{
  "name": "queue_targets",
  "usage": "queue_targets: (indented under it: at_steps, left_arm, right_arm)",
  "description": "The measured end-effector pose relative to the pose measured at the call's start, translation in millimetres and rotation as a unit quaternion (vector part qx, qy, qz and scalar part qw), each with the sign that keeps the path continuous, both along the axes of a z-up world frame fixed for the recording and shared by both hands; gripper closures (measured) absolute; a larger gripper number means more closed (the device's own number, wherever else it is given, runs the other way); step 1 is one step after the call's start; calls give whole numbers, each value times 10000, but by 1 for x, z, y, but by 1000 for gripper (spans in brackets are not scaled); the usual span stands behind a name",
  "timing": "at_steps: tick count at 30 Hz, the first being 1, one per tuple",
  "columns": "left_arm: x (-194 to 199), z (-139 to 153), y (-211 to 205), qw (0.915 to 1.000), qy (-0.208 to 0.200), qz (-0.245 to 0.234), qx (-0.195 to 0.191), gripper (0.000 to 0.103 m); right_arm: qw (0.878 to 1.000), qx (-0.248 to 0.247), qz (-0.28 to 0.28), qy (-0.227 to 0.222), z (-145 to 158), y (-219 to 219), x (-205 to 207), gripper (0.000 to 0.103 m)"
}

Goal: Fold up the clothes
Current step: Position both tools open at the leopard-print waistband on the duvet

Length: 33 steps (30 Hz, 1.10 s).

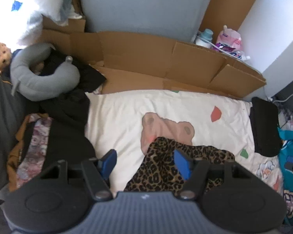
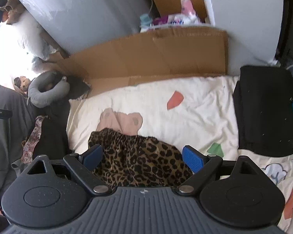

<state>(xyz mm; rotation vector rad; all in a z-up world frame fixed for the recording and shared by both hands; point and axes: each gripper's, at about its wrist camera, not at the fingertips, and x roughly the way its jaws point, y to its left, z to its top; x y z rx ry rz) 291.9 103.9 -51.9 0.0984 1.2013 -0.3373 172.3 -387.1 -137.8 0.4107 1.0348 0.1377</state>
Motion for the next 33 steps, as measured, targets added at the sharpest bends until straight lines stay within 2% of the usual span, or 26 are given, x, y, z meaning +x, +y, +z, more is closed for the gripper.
queue_targets:
  at_steps: [7, 13, 18, 23, 27, 33]
  left_arm:
    - [19, -63, -4, 9992, 312, 183, -145, 34]
    - [24, -133, -7, 9974, 621, 308, -195, 34]
    - [29, -189, -7, 9959, 780, 405, -218, 34]
    - [33, -230, -13, 9971, 678, 308, -167, 34]
    - [33, -242, -21, 9999, 138, -55, 44, 32]
    - [35, -268, -20, 9981, 266, 365, -414, 33]
  right_arm:
    - [9990, 107, -282, 315, -36, -9, 20, 10]
    - [9993, -318, -123, 126, -61, 1, 45, 10]
    - [9993, -221, -279, 120, -81, 5, 65, 10]
    - [9992, -270, -205, 214, -111, 19, 79, 10]
    - [9982, -472, 35, 364, -136, 24, 87, 10]
    - [9981, -543, 84, 295, -160, 22, 87, 10]
